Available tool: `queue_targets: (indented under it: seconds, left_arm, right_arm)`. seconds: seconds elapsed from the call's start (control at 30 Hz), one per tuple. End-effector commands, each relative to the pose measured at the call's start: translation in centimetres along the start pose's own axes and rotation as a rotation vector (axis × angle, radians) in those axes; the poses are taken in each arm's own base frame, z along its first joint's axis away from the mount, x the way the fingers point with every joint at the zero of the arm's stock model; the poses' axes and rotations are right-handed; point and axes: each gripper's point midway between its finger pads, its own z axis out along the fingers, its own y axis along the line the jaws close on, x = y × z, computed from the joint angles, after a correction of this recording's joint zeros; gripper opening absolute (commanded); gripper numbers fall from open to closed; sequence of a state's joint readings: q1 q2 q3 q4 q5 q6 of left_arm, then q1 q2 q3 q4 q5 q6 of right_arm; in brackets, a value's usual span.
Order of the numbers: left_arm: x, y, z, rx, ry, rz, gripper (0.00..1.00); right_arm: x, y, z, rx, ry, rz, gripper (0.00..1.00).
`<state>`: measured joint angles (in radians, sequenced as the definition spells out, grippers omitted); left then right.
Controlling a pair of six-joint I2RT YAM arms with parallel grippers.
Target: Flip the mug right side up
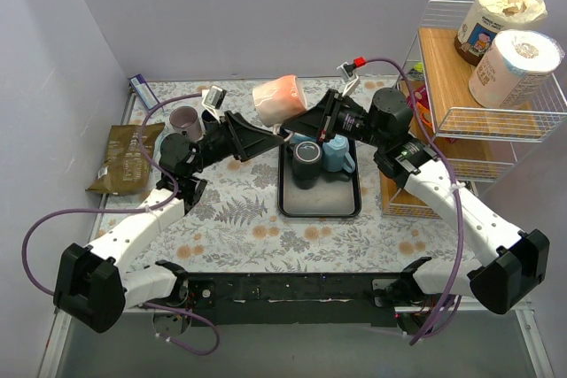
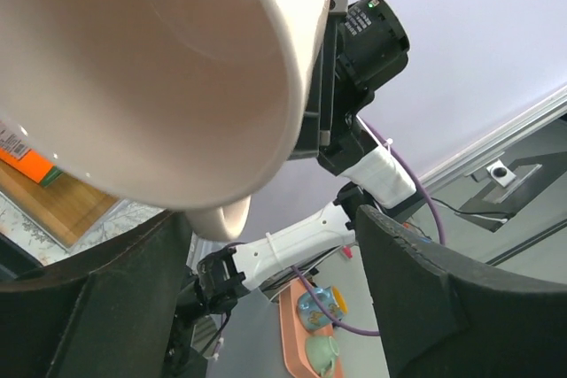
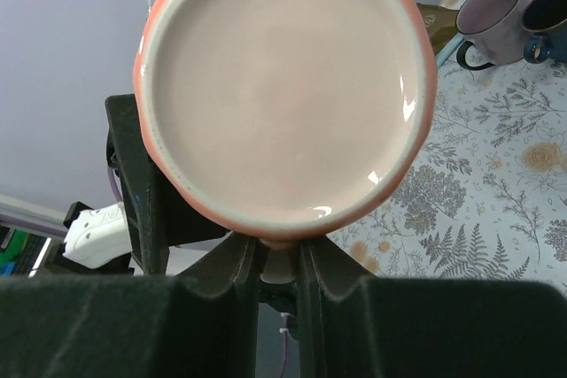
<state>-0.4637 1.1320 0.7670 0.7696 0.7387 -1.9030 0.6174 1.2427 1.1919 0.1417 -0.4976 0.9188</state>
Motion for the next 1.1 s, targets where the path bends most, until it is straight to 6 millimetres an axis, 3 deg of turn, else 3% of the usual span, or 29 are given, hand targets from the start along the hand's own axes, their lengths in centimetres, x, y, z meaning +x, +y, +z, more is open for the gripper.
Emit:
queue_targets:
  seconds: [0.0, 0.2, 0.33, 0.53, 0.6, 1.0, 1.07]
  left_arm:
    - [-0.3, -0.6, 0.7, 0.027, -0.016, -0.019, 0.71]
    - [-0.2, -0.4, 1.0, 0.036, -0.032, -0.067, 0.54]
    - [-0.1, -0.2, 1.2, 0.034, -0.030, -0.092, 0.33]
    - [0.0, -0.1, 1.3, 0.026, -0.039, -0.103, 0.19]
    - [-0.1, -0.1, 1.3, 0.024, -0.043, -0.107, 0.00]
    - [-1.9, -1.2, 0.8, 0.014, -0.164, -0.111, 0.00]
    - [-2.1, -1.4, 0.6, 0.015, -0.173, -0.106, 0.00]
  right_arm:
    - [-2.3, 5.3, -1.2, -0.180, -0.100, -0.158, 0.01]
    - [-1.9, 5.4, -1.5, -0.211, -0.115, -0.192, 0.01]
    - [-1.7, 5.1, -1.6, -0.203, -0.112, -0.199, 0.01]
    - [-1.5, 4.9, -1.7, -0.202, -0.107, -0.206, 0.01]
    - [-1.3, 4.9, -1.7, -0.201, -0.103, -0.209, 0.01]
    - [-0.6, 3.8, -2.1, -0.168, -0.101, -0.204, 0.02]
    - [-0.6, 3.7, -2.1, -0.166, -0.102, -0.205, 0.09]
